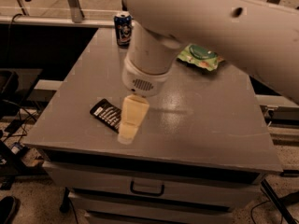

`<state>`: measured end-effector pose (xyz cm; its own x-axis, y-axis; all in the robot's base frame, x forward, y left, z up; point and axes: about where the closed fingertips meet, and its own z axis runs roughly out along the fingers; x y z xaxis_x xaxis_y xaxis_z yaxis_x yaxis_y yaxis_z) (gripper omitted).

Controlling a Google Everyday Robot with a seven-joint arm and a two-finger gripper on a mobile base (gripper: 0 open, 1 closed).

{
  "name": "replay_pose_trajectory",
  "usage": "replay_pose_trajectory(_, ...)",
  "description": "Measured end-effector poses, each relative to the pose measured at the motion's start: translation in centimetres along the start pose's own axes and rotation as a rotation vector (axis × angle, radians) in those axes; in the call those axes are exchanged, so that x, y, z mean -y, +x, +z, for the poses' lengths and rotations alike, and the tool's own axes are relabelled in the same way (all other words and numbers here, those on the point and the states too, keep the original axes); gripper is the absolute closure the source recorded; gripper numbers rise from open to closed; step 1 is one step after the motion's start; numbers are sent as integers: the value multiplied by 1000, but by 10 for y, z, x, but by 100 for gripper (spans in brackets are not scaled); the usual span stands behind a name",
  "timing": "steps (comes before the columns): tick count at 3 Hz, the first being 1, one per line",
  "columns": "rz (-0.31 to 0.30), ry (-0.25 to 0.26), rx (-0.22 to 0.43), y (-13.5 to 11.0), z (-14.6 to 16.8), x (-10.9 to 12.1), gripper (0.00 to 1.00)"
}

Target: Move rxbar chocolate near pepsi can

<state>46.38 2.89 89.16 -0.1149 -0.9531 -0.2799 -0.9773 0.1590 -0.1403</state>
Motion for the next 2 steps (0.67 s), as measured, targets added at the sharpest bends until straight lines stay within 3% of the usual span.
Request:
replay_pose_trajectory(1,8,-19,12,-25,33,4,0)
replay_pose_trajectory(2,12,-38,10,-33,51,6,0)
